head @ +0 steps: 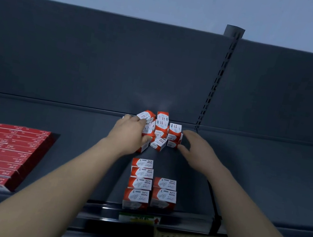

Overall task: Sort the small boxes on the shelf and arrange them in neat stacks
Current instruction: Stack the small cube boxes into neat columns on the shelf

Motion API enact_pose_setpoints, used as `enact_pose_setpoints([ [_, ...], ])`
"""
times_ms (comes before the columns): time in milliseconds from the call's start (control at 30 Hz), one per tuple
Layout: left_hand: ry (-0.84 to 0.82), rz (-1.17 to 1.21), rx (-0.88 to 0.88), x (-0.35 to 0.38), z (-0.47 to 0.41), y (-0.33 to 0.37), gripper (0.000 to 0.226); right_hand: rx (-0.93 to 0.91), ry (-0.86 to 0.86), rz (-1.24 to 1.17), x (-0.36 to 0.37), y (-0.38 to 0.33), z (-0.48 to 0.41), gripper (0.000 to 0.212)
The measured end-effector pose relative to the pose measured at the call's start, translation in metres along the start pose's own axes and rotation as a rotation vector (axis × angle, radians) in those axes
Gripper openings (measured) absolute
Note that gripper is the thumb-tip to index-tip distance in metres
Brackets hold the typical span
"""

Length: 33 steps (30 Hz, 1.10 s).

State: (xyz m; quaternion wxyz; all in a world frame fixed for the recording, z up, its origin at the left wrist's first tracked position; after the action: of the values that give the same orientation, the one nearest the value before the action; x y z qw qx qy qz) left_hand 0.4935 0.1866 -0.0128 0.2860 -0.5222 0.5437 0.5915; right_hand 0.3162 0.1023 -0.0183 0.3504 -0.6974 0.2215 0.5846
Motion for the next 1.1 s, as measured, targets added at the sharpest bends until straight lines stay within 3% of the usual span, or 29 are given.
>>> enact_pose_setpoints([
  [133,-0.111,-0.038,-0.011,0.010,-0.017,0.002,0.056,0.007,-0.033,-0.002,0.009,0.001,-0.030,0.026],
  [233,-0.116,0.003,-0.024,0.009,-0.020,0.001,0.057,0.030,-0.095,-0.008,0.017,0.004,-0.045,0.050],
  [267,-0.115,0.021,-0.031,0.008,-0.020,0.001,0.059,0.028,-0.096,-0.017,0.018,0.005,-0.049,0.047],
  [333,-0.102,0.065,-0.051,0.004,-0.018,0.001,0.064,0.036,-0.066,-0.058,0.016,0.007,-0.051,0.040],
  [467,0.010,0.348,-0.133,-0.011,-0.007,-0.001,0.065,0.094,0.053,-0.270,0.006,0.015,-0.041,0.068],
  [633,0.020,0.612,-0.167,-0.017,0.004,0.003,0.049,0.149,-0.017,-0.561,0.012,0.026,-0.016,0.060],
  [800,-0.011,0.659,-0.133,-0.008,0.014,0.014,0.037,0.149,-0.175,-0.739,0.016,0.027,0.010,0.064],
  [967,-0.103,0.645,-0.034,0.001,0.017,0.031,0.052,0.143,-0.202,-0.802,0.017,0.034,0.030,0.048],
  [1100,-0.101,0.683,-0.013,0.006,0.018,0.037,0.038,0.138,-0.187,-0.792,0.017,0.038,0.041,0.043],
])
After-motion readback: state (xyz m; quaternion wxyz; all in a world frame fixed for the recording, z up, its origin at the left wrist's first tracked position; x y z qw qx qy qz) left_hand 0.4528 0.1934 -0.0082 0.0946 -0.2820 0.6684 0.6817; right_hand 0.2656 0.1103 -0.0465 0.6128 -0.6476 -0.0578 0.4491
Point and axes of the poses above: each hand's wrist, its own z-axis away from the middle knuckle, its own x-axis out of the palm, y = z × x, the point moved 5 cm from there along -z, towards the middle knuckle, and after that the axes turned 12 degrees about z, right-handed, at the moved point
